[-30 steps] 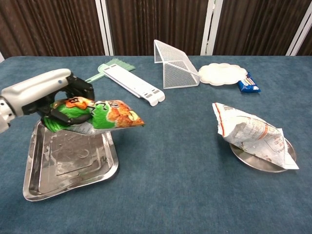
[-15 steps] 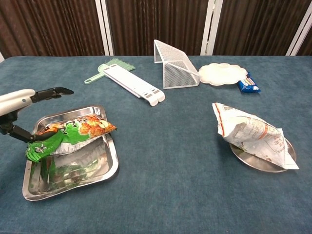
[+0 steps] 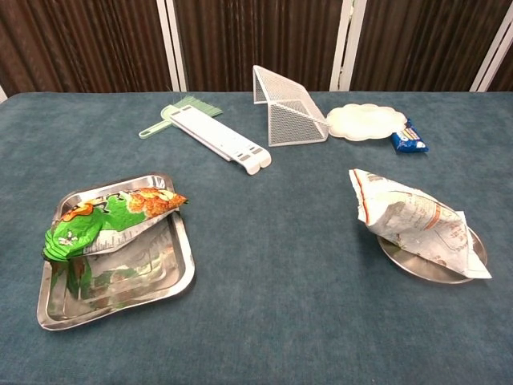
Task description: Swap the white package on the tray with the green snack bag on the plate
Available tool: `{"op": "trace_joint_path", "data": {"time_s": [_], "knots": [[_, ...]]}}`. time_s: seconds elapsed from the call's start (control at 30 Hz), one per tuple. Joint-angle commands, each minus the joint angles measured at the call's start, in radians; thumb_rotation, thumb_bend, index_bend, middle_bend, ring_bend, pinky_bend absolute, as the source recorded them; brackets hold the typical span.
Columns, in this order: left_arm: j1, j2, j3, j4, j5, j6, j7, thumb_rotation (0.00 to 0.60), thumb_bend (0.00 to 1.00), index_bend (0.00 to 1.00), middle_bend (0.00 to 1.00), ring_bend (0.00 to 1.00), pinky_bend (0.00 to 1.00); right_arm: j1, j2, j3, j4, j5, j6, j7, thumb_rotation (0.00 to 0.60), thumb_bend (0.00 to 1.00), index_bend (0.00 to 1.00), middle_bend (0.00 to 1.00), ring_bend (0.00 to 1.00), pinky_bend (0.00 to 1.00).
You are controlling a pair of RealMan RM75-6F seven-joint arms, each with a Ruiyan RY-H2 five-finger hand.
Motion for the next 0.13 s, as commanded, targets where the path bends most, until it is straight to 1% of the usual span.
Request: {"op": "trace_joint_path", "data": {"time_s": [0.03,0.13], "knots": [[0.068,-0.003,0.000,0.054,0.013,0.080,0.050,0.600,0.39,0.00,0.00,0.00,0.00,-0.014,-0.024,-0.006,-0.003,-0.010,0.013,-0.059,0.600,0.16,0.00,0.00,0.00,0.00],[0.063,-0.006,-0.024,0.091,-0.014,0.049,0.014,0.600,0.39,0.00,0.00,0.00,0.00,-0.026,-0.059,-0.007,-0.003,-0.012,0.026,-0.136,0.600,0.16,0.00,0.00,0.00,0.00]]}}
